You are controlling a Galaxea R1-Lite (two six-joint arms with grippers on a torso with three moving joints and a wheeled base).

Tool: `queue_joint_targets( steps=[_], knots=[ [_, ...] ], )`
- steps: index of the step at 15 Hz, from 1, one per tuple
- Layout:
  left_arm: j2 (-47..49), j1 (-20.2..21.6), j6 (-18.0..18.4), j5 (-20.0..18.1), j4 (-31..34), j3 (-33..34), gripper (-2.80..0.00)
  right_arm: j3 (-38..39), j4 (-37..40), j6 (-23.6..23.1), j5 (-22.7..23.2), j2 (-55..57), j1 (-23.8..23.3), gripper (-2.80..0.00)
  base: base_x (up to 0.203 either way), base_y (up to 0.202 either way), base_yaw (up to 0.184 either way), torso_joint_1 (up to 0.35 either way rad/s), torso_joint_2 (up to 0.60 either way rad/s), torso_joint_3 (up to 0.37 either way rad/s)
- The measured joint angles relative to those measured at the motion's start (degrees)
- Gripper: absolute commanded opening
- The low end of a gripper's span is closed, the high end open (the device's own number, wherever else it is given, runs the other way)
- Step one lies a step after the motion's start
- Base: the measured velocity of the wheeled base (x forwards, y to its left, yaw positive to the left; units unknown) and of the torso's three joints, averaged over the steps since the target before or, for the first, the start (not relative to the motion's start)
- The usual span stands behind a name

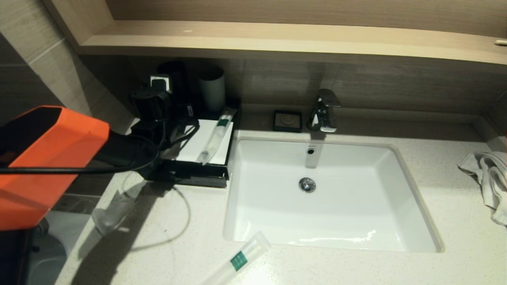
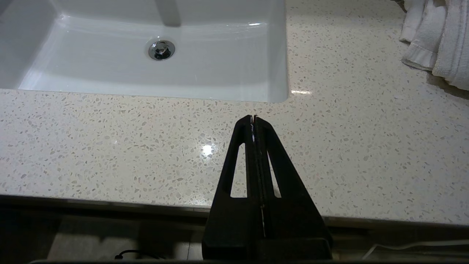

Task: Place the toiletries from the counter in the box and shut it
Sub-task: Place the cup on the storage box

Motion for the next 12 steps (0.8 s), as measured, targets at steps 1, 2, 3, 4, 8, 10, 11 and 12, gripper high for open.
queue_joint_targets(
  steps=[1, 2, 3, 4, 8, 10, 11, 12],
  knots=[
    [0.21, 0.00, 0.02, -0.02, 0.00, -0.14, -2.80, 0.00, -0.02, 0.00, -0.02, 0.00, 0.00, -2.80, 0.000, 0.000, 0.000, 0.000, 0.00, 0.000],
    [0.40, 0.00, 0.00, 0.00, 0.04, -0.45, -2.80, 0.00, -0.01, 0.02, 0.00, 0.00, 0.00, -2.80, 0.000, 0.000, 0.000, 0.000, 0.00, 0.000],
    [0.60, 0.03, 0.02, 0.00, 0.05, -0.82, -2.80, 0.00, -0.01, 0.02, 0.00, 0.00, 0.00, -2.80, 0.000, 0.000, 0.000, 0.000, 0.00, 0.000],
    [0.72, 0.06, 0.00, -0.12, 0.05, -1.07, -2.80, 0.00, 0.00, 0.02, 0.00, 0.00, 0.00, -2.80, 0.000, 0.000, 0.000, 0.000, 0.00, 0.000],
    [1.07, -0.09, 0.05, -0.90, 0.05, -1.47, -2.80, 0.00, 0.00, 0.02, -0.02, 0.00, 0.00, -2.80, 0.000, 0.000, 0.000, 0.000, 0.00, 0.000],
    [1.34, 0.00, 0.07, -1.05, 0.43, -2.24, -2.80, 0.00, 0.00, 0.02, -0.02, 0.00, 0.00, -2.80, 0.000, 0.000, 0.000, 0.000, 0.00, 0.000],
    [1.49, -0.02, 0.06, -1.06, 0.82, -2.71, -2.80, 0.00, 0.00, 0.02, -0.02, 0.00, 0.00, -2.80, 0.000, 0.000, 0.000, 0.000, 0.00, 0.000],
    [1.62, -0.05, 0.09, -1.05, 1.05, -3.20, -2.80, 0.00, 0.00, 0.02, 0.00, 0.00, 0.00, -2.80, 0.000, 0.000, 0.000, 0.000, 0.00, 0.000]
  ],
)
